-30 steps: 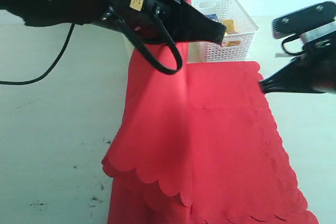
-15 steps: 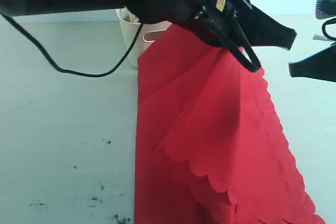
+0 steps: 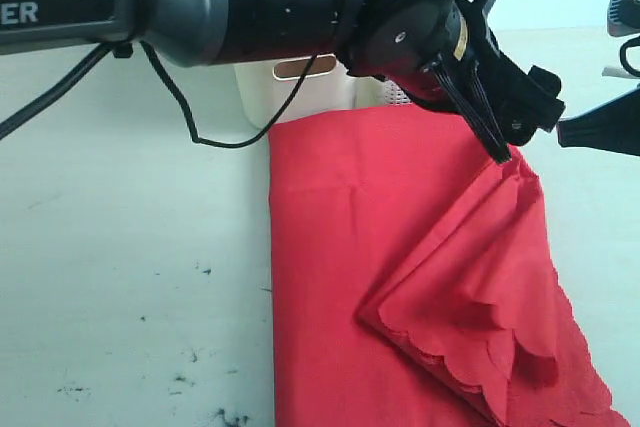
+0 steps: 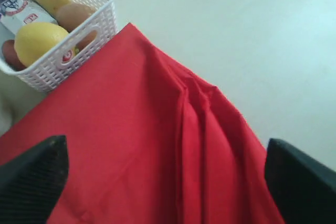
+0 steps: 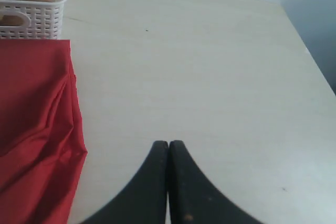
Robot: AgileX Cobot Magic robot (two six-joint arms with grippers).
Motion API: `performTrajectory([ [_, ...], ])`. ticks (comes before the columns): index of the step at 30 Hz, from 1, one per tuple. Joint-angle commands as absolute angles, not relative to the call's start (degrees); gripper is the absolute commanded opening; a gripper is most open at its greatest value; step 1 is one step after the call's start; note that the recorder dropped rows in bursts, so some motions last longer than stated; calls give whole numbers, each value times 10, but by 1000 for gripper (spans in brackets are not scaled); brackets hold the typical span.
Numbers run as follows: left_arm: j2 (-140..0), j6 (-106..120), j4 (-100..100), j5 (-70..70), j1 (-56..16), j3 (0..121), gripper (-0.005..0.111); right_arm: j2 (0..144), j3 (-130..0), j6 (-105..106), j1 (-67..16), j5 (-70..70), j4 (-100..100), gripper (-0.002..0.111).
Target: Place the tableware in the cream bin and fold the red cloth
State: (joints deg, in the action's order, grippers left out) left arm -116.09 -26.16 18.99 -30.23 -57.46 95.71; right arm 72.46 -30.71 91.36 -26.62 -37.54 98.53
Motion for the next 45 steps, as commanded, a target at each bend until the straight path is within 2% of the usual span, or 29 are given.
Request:
performTrajectory([
  [1,-1137,-238,206,-343,-565,961,99,723,-300,895,-266,-370,961,0],
  [4,-1112,-225,232,-411,-556,960,83,723,-300,896,-266,-333,959,0],
  [5,-1101,-225,242,-430,-552,955,73,723,-300,900,-266,-315,958,0],
  [7,-1077,-227,251,-447,-541,937,48,723,-300,915,-266,-273,957,0],
  [10,-1037,-229,254,-442,-521,889,-1,723,-300,937,-266,-197,964,0],
  [14,-987,-234,259,-406,-498,781,1,741,-300,986,-266,-51,982,0],
  [18,-965,-244,259,-255,-482,652,1,790,-302,987,-266,94,982,0],
  [21,-983,-244,257,-123,-479,585,1,842,-315,968,-266,109,978,0],
  [24,-1014,-240,261,-50,-479,563,1,885,-333,926,-266,113,950,0],
  [32,-1114,-225,270,-46,-479,577,1,966,-387,823,-266,164,843,0],
  [45,-1175,-224,274,-116,-479,602,1,1014,-411,421,-266,159,397,0],
])
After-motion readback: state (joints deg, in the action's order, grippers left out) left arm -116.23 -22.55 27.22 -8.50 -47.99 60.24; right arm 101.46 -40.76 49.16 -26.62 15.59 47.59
